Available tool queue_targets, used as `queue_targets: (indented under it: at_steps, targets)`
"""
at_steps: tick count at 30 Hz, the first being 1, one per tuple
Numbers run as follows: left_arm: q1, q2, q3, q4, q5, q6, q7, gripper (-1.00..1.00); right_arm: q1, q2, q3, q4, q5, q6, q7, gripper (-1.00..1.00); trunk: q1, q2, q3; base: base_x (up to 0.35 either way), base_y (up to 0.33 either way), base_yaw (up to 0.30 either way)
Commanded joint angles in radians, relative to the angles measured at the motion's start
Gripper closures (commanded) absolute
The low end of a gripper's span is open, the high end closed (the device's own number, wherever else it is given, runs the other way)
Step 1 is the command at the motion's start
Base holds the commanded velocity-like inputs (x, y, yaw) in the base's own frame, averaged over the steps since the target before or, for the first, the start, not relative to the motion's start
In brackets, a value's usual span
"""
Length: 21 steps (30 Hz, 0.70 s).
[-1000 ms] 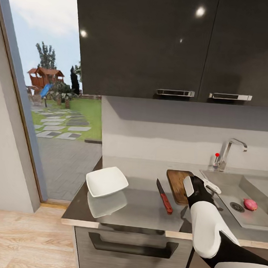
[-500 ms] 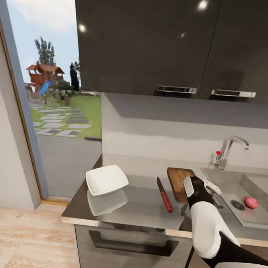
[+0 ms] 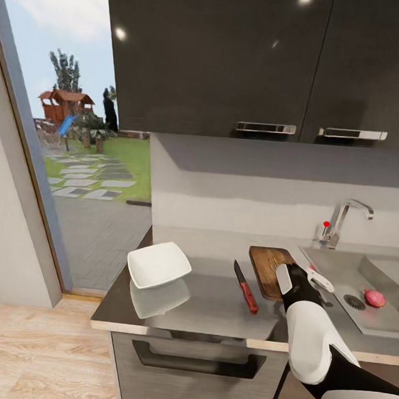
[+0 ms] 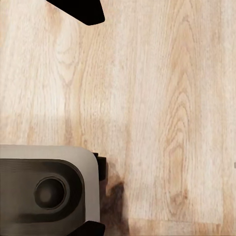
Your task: In the kitchen, take the Vidalia onion out of the sink, dice it on the chopping board with the paring knife, put the diced onion into the bowl on the countertop, then place both the paring knife and the chopping board into the sink.
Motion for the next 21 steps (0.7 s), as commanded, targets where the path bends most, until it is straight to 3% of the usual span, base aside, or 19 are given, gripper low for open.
queue_targets:
  at_steps: [1,11,21]
  targets:
    - [0.0,0.0,0.0,-0.001,0.0,-0.002,0.002,-1.0,-0.001,-0.003,-0.021,-0.002,0.007,0.007,0.001,-1.0,0.0,-0.001,-0.003,0.0,0.0,0.0]
    - [0.0,0.0,0.0,-0.001,-0.001,-0.002,0.002,-1.0,0.0,-0.006,-0.049,0.001,0.008,0.006,0.001,-1.0,0.0,-0.001,-0.018,-0.013,0.0,0.0]
    - [0.0,0.0,0.0,-0.001,0.001,-0.002,0.002,-1.0,0.0,-0.006,-0.049,0.023,0.008,0.004,0.002,-1.0,0.0,-0.001,-0.032,-0.153,0.044,0.0]
